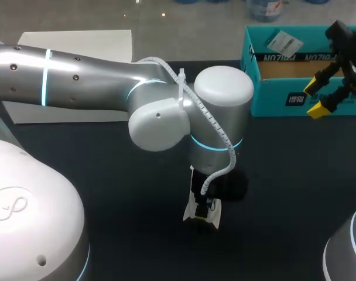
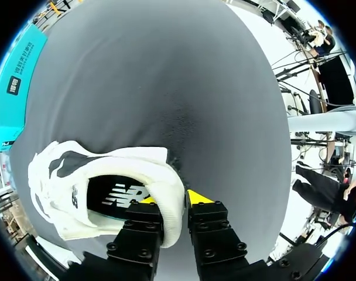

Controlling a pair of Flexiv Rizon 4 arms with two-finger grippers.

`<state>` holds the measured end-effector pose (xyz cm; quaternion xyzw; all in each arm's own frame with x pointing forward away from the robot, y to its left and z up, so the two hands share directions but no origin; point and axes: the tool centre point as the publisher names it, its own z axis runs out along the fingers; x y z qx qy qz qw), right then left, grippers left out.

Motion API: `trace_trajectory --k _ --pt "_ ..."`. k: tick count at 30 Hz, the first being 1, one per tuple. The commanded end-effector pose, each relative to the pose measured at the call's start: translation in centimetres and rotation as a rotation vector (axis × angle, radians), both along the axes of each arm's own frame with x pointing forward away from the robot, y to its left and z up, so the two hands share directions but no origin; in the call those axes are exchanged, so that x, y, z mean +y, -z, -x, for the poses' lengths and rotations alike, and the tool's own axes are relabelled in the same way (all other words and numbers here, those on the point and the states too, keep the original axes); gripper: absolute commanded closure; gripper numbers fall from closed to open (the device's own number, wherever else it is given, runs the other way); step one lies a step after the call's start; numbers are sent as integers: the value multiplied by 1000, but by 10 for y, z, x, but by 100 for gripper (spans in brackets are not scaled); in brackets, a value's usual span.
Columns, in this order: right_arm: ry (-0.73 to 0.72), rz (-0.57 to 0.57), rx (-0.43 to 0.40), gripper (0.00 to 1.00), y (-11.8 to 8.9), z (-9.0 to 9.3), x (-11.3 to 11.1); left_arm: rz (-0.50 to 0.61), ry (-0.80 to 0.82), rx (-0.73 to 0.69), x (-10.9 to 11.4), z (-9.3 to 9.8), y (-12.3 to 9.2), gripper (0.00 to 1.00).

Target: Take the shoe out of the shoebox, open the shoe tongue, remove and reinsert the insole, then place the shoe into the shoebox

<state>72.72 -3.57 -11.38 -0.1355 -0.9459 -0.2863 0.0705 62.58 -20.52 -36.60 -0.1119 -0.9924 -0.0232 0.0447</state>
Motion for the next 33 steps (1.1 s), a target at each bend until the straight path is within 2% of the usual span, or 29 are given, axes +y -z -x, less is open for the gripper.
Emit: trace_trajectory --k 1,8,15,20,23,33 --pt "-1 3 2 0 1 -2 0 16 19 7 1 -2 6 100" --pt "-1 3 2 0 1 -2 0 25 60 19 17 -7 -14 100" --pt "-1 3 2 0 1 -2 0 26 0 11 50 -34 -41 100" --pt "-1 3 2 0 1 -2 0 18 -16 13 65 -52 -65 100" --pt "-1 3 2 0 1 -2 0 20 -10 22 67 -58 -81 100" --pt "-1 3 2 0 1 -2 0 28 17 -25 54 -64 -133 100"
